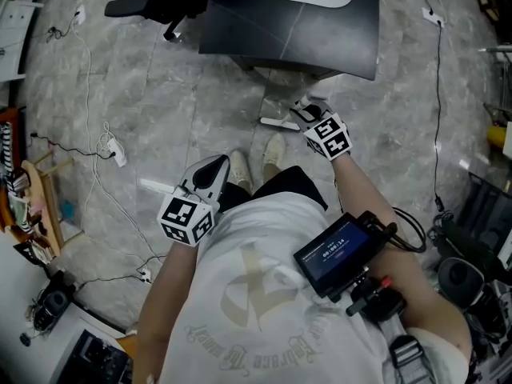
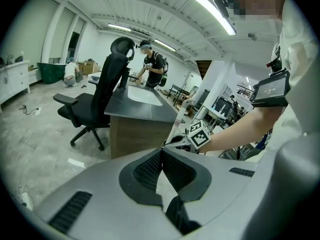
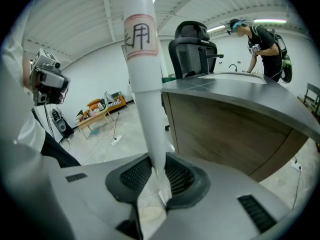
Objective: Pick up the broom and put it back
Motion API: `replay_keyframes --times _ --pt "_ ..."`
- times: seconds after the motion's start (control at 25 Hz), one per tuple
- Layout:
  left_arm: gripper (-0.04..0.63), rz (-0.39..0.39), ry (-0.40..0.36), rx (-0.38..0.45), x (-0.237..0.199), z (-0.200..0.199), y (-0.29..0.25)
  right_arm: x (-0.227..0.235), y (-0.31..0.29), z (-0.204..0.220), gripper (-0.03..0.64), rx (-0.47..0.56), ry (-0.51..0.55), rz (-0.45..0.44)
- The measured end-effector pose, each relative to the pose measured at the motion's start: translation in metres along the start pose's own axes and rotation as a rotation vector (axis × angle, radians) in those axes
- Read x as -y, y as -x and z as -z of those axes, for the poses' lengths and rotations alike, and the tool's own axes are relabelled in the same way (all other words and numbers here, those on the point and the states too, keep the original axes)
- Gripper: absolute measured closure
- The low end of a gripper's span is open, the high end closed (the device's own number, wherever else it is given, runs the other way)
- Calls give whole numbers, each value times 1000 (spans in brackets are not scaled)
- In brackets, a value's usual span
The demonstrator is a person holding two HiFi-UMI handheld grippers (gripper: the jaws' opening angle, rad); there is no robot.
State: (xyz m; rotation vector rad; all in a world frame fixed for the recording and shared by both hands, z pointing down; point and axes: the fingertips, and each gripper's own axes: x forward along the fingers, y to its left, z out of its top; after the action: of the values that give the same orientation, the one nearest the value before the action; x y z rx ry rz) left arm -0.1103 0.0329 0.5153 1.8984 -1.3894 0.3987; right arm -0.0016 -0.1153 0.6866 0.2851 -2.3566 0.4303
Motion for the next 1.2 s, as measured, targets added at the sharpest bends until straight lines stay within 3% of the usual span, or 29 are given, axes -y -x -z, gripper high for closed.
replay_keyframes --times 1.2 --pt "583 -108 48 18 -20 2 12 77 -39 -27 520 46 -138 102"
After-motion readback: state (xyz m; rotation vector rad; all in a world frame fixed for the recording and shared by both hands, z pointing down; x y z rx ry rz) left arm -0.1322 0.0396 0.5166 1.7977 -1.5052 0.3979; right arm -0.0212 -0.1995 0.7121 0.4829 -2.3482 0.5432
